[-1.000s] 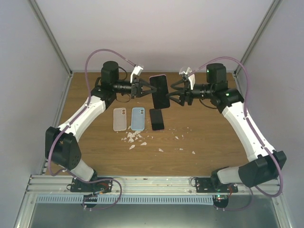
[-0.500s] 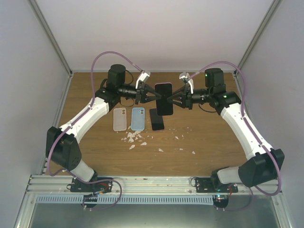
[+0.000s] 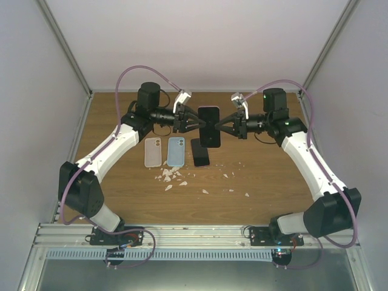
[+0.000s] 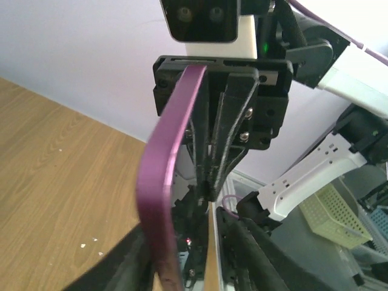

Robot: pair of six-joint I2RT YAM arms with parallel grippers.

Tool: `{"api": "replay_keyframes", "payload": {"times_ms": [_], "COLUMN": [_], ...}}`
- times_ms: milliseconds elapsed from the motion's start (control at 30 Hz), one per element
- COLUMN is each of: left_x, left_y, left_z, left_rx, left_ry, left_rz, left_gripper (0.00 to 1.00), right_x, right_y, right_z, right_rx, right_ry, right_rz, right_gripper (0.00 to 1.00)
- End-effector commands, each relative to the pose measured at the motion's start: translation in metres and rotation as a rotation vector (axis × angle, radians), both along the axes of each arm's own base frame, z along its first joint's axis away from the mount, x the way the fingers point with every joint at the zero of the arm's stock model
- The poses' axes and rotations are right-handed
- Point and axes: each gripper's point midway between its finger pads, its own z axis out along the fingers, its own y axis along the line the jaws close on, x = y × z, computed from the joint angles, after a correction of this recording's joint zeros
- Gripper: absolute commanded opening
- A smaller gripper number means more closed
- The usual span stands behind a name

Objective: Take the phone out of the phone case
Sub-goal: Place the phone at the center of the board.

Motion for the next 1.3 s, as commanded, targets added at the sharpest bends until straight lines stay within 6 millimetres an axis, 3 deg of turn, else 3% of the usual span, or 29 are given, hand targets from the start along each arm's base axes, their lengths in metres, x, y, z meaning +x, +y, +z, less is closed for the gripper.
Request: {"api": "replay_keyframes", "payload": {"times_ms": [0, 33, 200, 533, 933, 1267], "left_x": [0.007, 0.008, 0.018, 0.039, 0.045, 0.046], "left_y": [0.000, 0.003, 0.017, 0.040, 0.045, 0.048], "left_z": [0.004, 0.004, 0.000, -0.008, -0.014, -0.021], "left_rx": [-0.003, -0.001, 0.013, 0.030, 0.036, 0.037], "left_ry": [-0.036, -0.040, -0.035, -0.015, 0.007, 0.026], "left_rz": [0.045, 0.059, 0.120, 0.246, 0.285, 0.290], "left_gripper": [0.51, 0.62, 0.82, 0.99, 0.99, 0.99], "right_x": [0.016, 0.018, 0.031, 0.061, 0.074, 0.084], "right_y": [-0.011, -0.014, -0.026, -0.051, -0.060, -0.057], "right_z": [-0.013, -0.016, -0.039, -0.117, -0.201, -0.236], "right_rx": [-0.013, -0.016, -0.049, -0.166, -0.261, -0.225], "right_ry": [0.033, 0.040, 0.082, 0.233, 0.428, 0.565], "right_rz": [-0.062, -0.070, -0.110, -0.186, -0.219, -0.189], "right_gripper": [0.01, 0.00, 0.00, 0.01, 0.00, 0.00]}}
